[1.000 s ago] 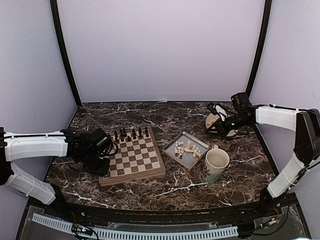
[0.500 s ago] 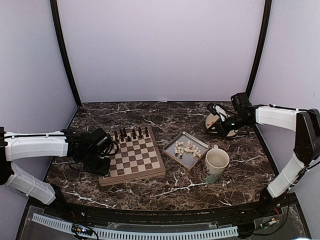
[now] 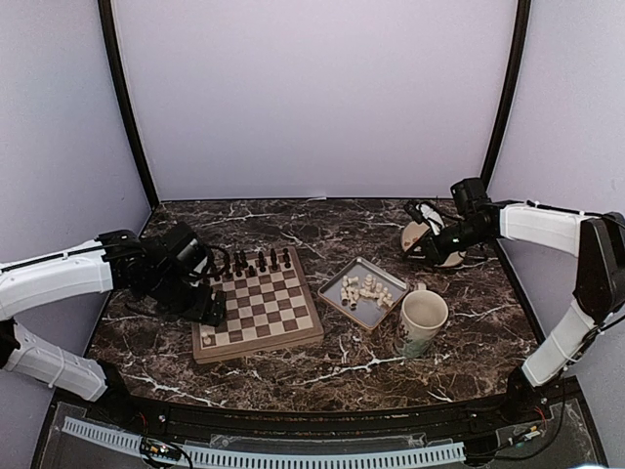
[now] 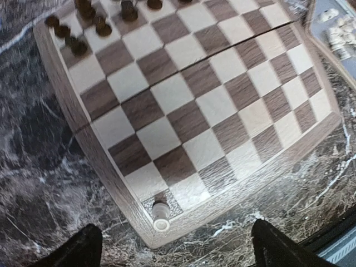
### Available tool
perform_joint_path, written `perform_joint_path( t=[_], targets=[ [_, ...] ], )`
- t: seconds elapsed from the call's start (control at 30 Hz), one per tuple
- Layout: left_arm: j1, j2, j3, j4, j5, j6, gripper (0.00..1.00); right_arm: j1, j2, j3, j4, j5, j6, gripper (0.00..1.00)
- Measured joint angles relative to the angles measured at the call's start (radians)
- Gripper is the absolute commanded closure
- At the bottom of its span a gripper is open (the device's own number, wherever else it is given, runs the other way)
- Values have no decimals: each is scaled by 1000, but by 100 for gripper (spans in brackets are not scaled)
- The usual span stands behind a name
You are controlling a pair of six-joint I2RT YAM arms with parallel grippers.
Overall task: Set up the chess pieces on the board
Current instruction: Pick up the king from the storage box.
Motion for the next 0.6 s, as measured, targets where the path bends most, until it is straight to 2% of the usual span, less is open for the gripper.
perform_joint_path(
  t=[0.13,0.27,0.43,0.6],
  targets=[
    [6,3,142,14,-47,101,1,1,0,85,-72,5,-27,69],
    [11,106,299,88,-111,235,1,9,0,211,-142,10,-75,69],
    [19,257,360,344,-106,381,1,54,42,344,-218,51,-135,69],
    [27,379,363,655,-87,370,1,141,127,389,-284,141,-172,69]
  ],
)
